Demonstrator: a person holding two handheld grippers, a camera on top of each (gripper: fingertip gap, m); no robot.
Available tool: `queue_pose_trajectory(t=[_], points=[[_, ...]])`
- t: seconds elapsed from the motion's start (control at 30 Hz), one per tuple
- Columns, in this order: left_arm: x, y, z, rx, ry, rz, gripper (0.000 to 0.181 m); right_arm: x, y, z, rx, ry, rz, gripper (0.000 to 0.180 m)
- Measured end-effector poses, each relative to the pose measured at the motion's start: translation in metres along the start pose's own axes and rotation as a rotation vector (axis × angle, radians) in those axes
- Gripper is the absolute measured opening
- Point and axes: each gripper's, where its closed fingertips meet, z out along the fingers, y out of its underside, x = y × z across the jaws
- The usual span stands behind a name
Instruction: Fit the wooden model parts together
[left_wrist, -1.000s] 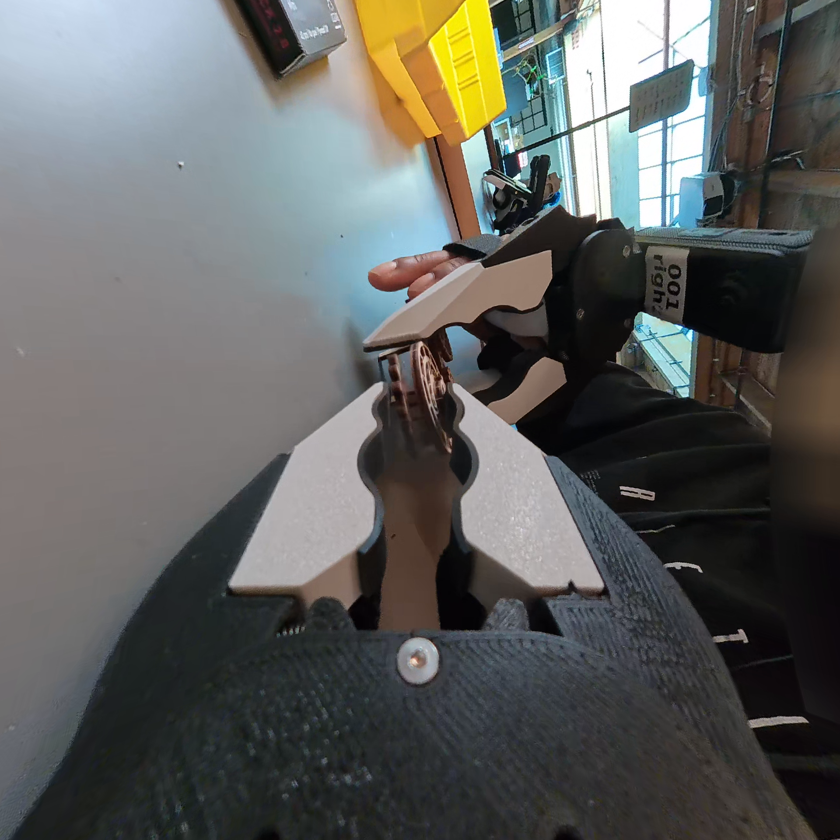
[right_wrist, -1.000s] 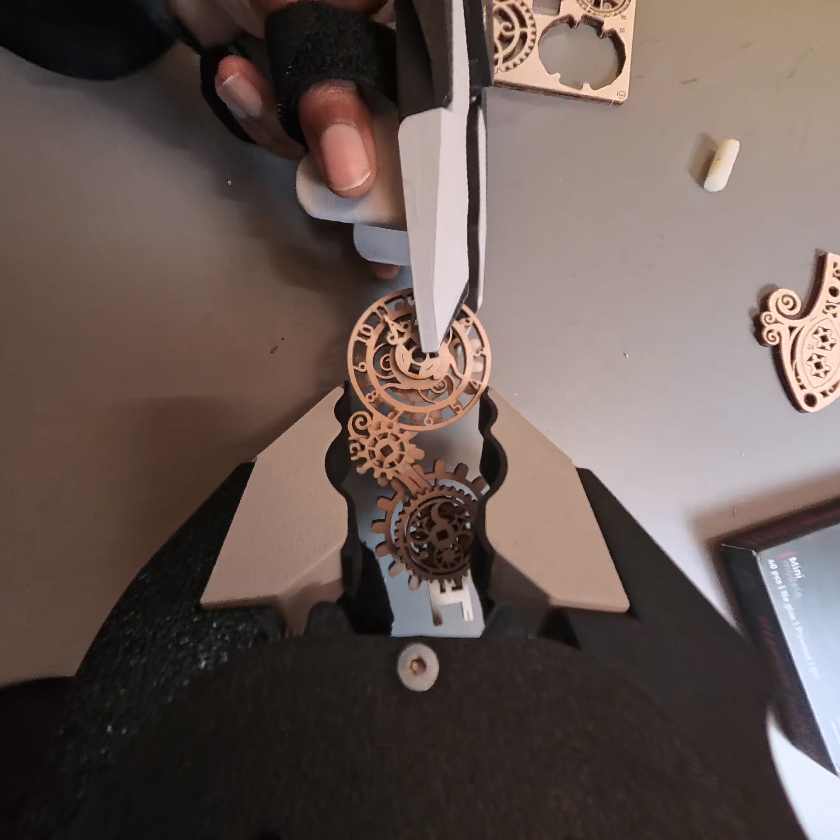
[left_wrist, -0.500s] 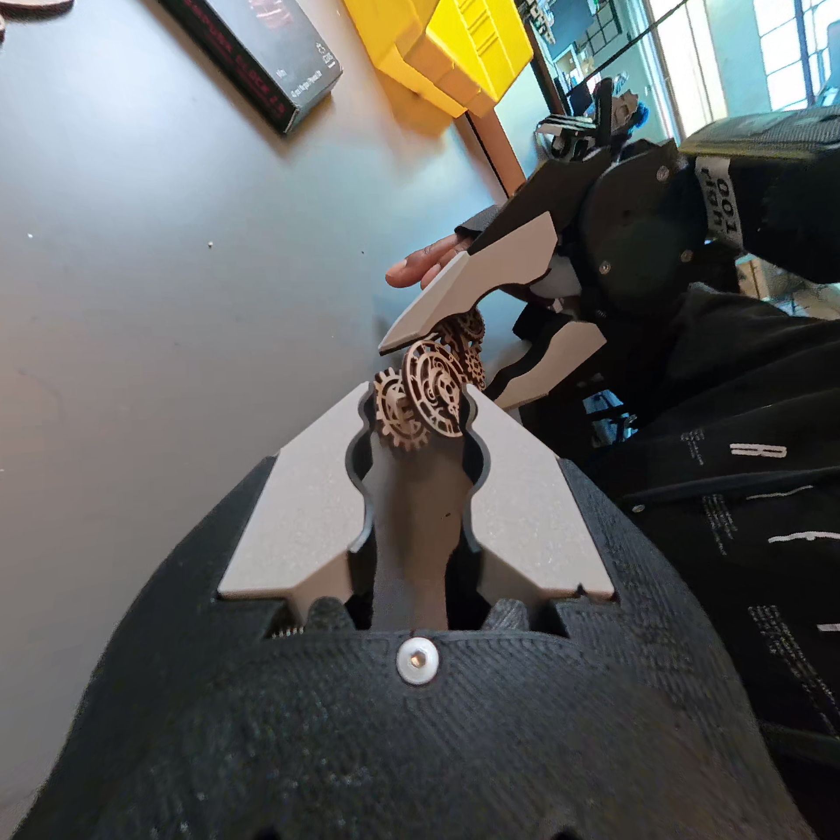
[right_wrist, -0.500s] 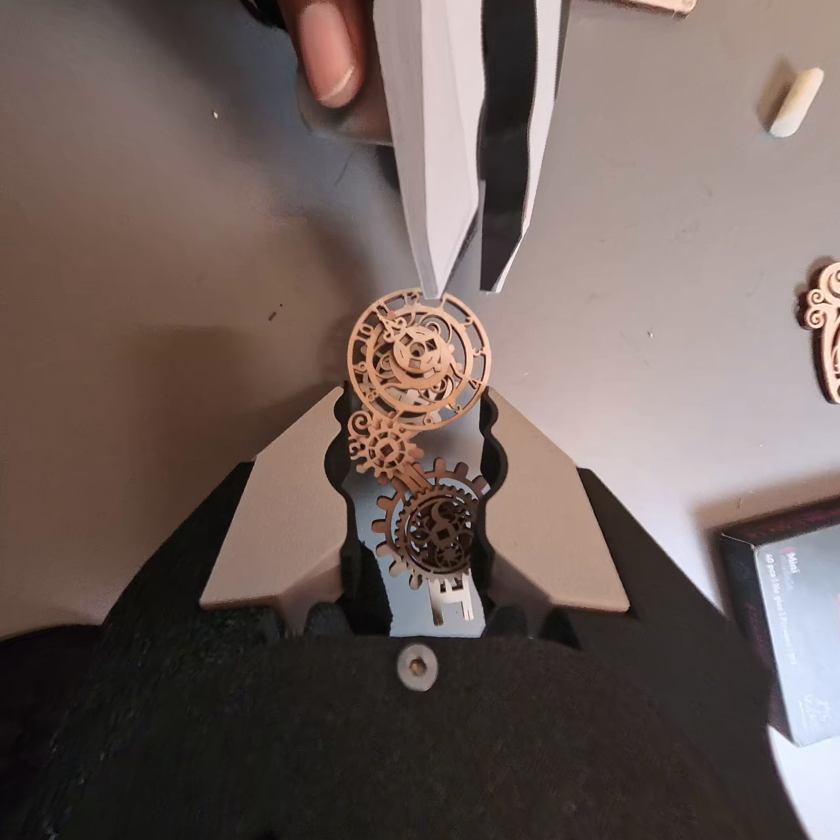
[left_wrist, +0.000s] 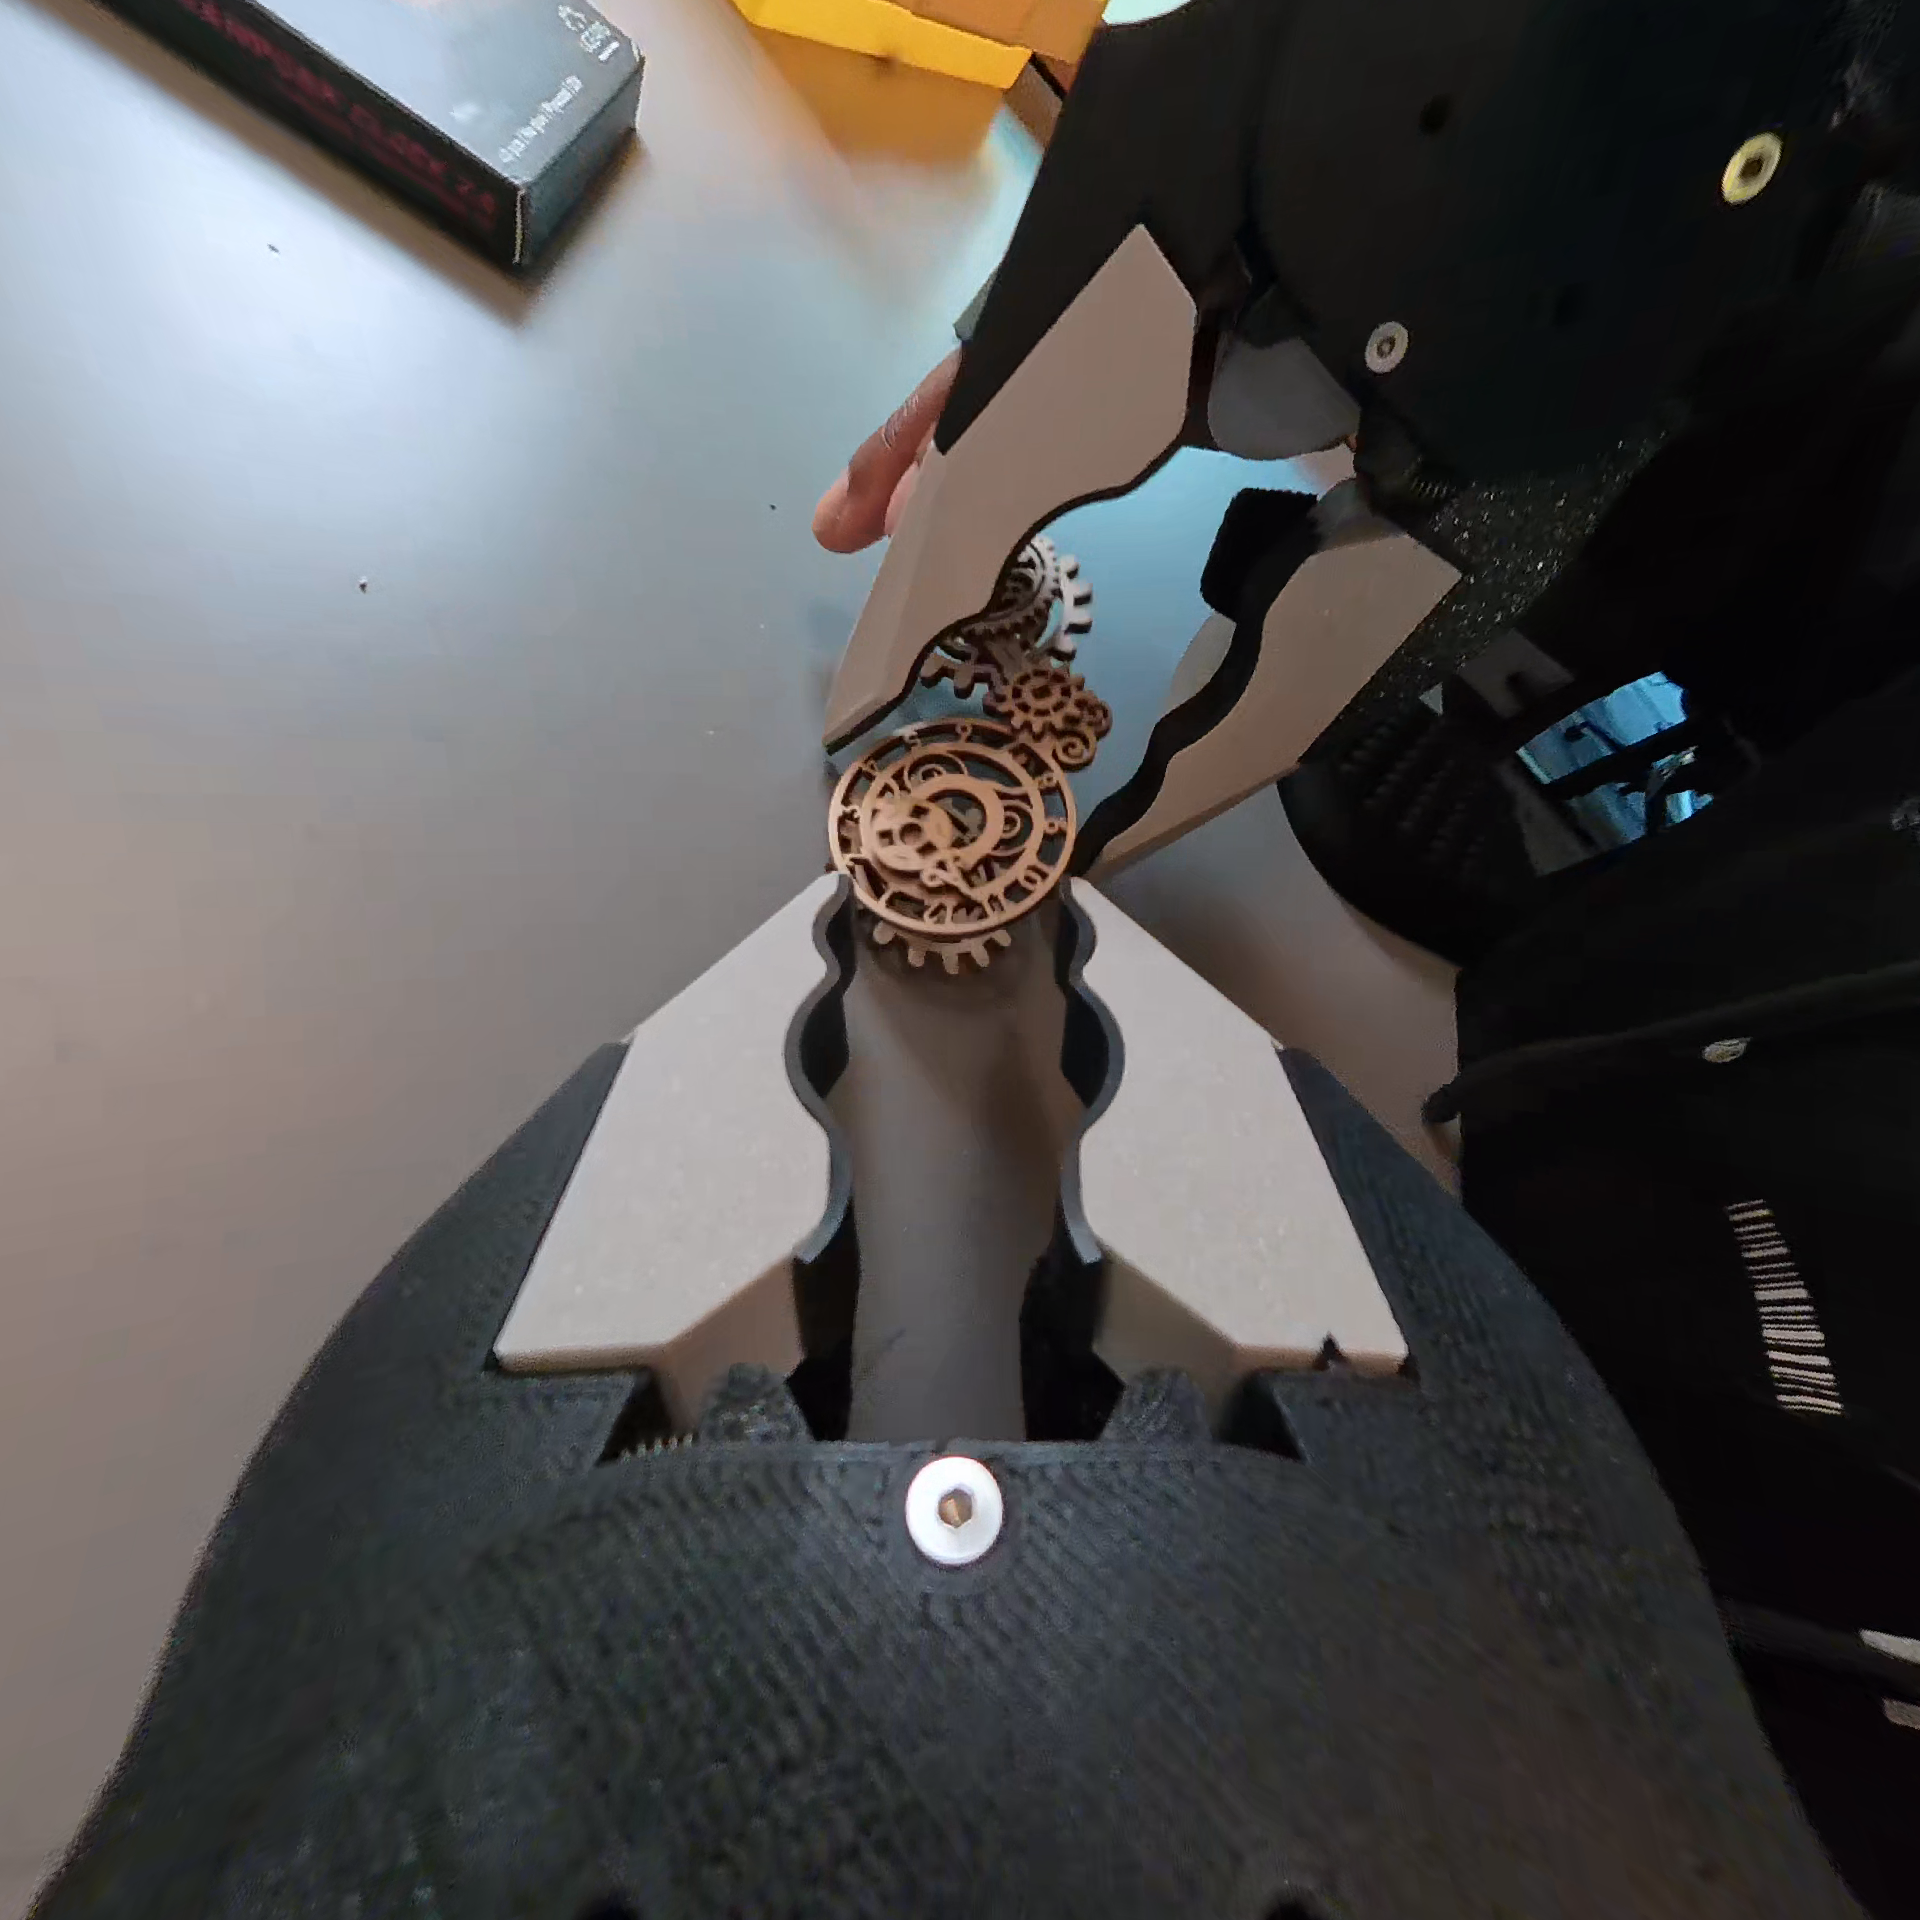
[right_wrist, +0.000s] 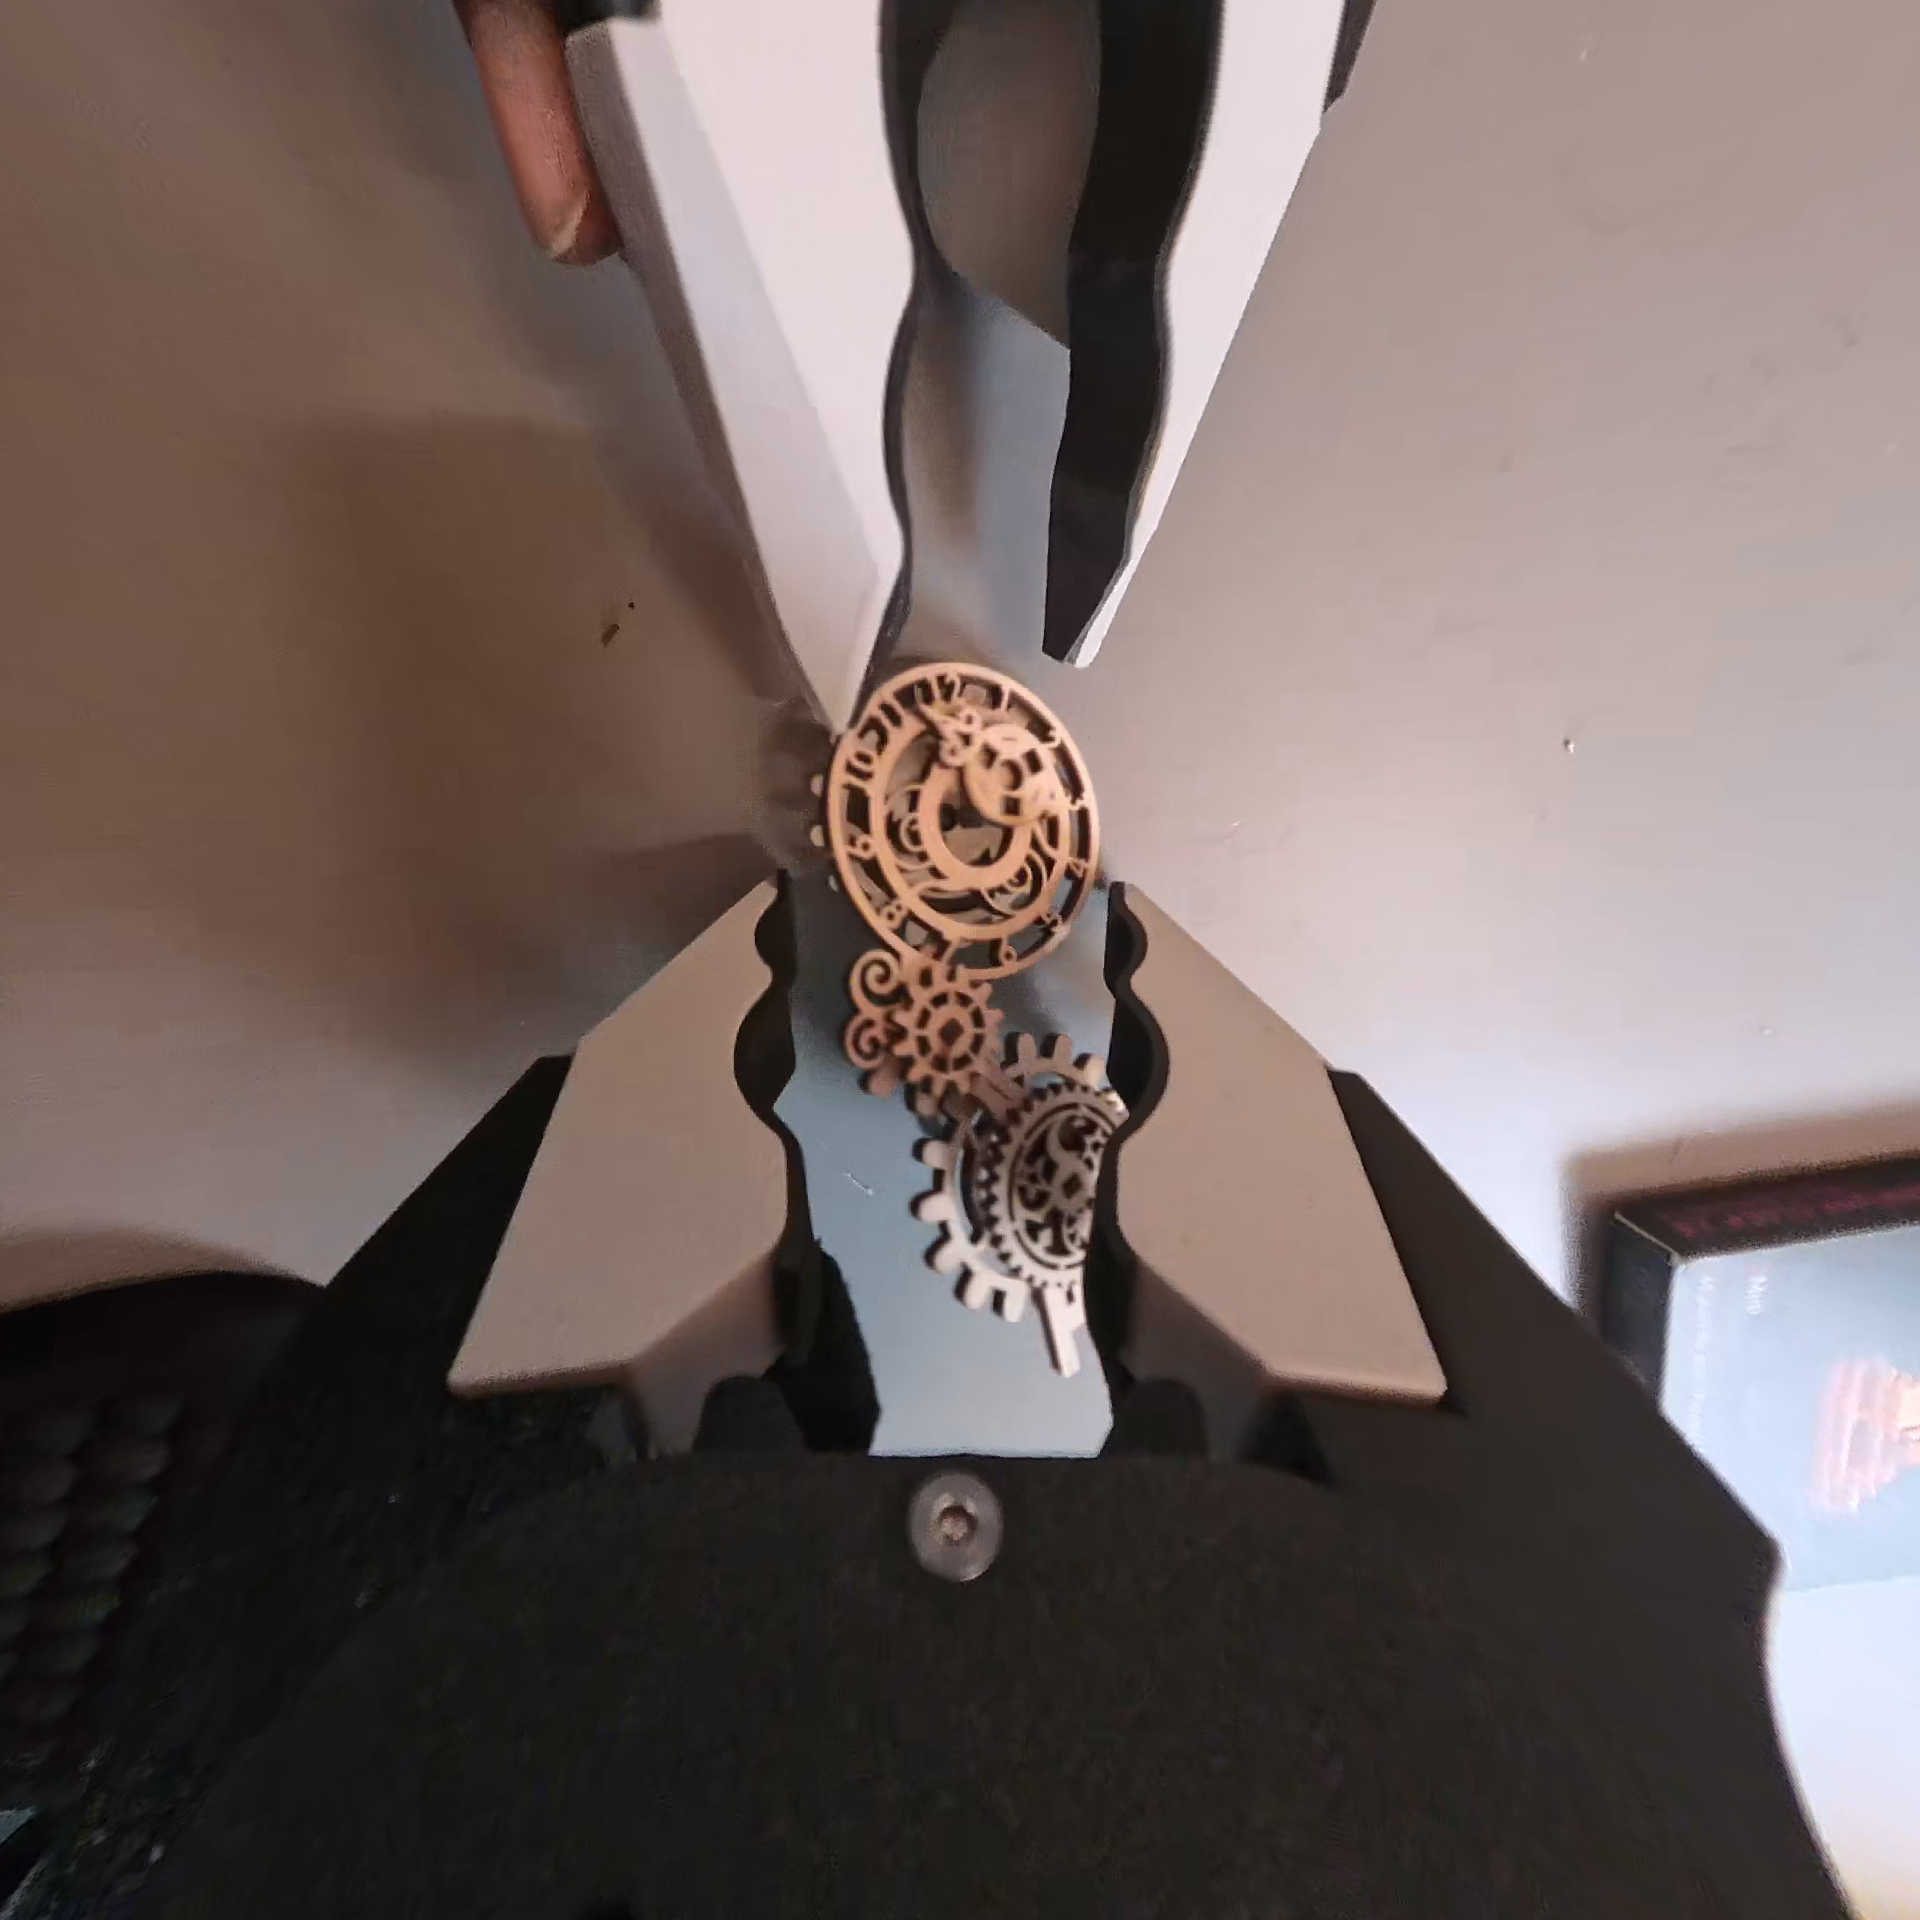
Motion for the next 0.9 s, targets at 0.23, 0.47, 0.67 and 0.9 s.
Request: queue_pose_trajectory(t=[0.23,0.47,0.67,0.9], points=[[0.005,0.002,0.001,0.01,0.03,0.074,0.037,-0.005,-0.005,-0.008,0.009,-0.016,0.032,0.059],[0.008,0.0,-0.005,0.03,0.036,0.123,0.036,0.003,-0.017,-0.029,0.165,0.073,0.12,0.049],[0.009,-0.013,-0.016,0.099,-0.039,0.263,0.024,0.007,-0.021,-0.05,0.357,0.19,0.24,0.044],[0.006,-0.019,-0.021,0.137,-0.155,0.417,0.008,0.001,-0.011,-0.054,0.375,0.319,0.304,0.043]])
